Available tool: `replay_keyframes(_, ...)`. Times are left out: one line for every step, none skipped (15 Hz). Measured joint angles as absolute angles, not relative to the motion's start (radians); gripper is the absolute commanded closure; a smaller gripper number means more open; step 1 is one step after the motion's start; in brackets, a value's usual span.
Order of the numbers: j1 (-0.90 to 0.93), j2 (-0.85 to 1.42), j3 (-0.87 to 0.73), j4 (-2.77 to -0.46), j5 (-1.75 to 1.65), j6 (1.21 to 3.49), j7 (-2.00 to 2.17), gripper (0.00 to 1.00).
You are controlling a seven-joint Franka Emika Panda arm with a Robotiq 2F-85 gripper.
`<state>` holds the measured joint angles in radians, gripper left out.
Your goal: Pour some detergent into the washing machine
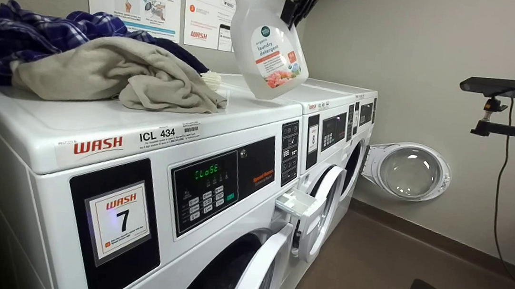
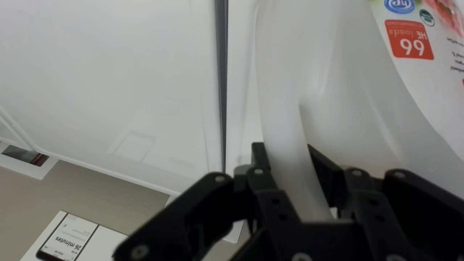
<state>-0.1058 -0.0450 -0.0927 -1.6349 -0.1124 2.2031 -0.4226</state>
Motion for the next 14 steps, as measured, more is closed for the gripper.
replay_keyframes(-0.106,-0.052,-0.097,-1.630,-0.112,2.175,-0.442,0.93)
replay_keyframes(-0.106,-0.061,-0.101,-1.626,-0.112,2.150,-0.459,0.93)
replay_keyframes(-0.106,-0.069,-0.104,-1.621,-0.112,2.126,-0.473,0.93)
replay_keyframes(-0.107,-0.079,-0.107,-1.619,-0.112,2.104,-0.486,0.93)
replay_keyframes(-0.107,-0.090,-0.111,-1.619,-0.112,2.084,-0.493,0.93)
replay_keyframes(-0.107,-0.100,-0.114,-1.619,-0.112,2.065,-0.500,0.93)
replay_keyframes(-0.107,-0.111,-0.117,-1.619,-0.112,2.049,-0.505,0.93)
replay_keyframes(-0.107,-0.122,-0.119,-1.622,-0.112,2.035,-0.506,0.93)
replay_keyframes(-0.107,-0.133,-0.121,-1.627,-0.112,2.023,-0.506,0.93)
replay_keyframes(-0.107,-0.147,-0.121,-1.637,-0.112,2.014,-0.506,0.93)
replay_keyframes(-0.106,-0.163,-0.121,-1.652,-0.112,2.009,-0.506,0.93)
replay_keyframes(-0.104,-0.181,-0.121,-1.672,-0.112,2.007,-0.506,0.93)
replay_keyframes(-0.102,-0.201,-0.121,-1.695,-0.112,2.004,-0.506,0.93)
replay_keyframes(-0.098,-0.223,-0.121,-1.721,-0.112,2.001,-0.506,0.93)
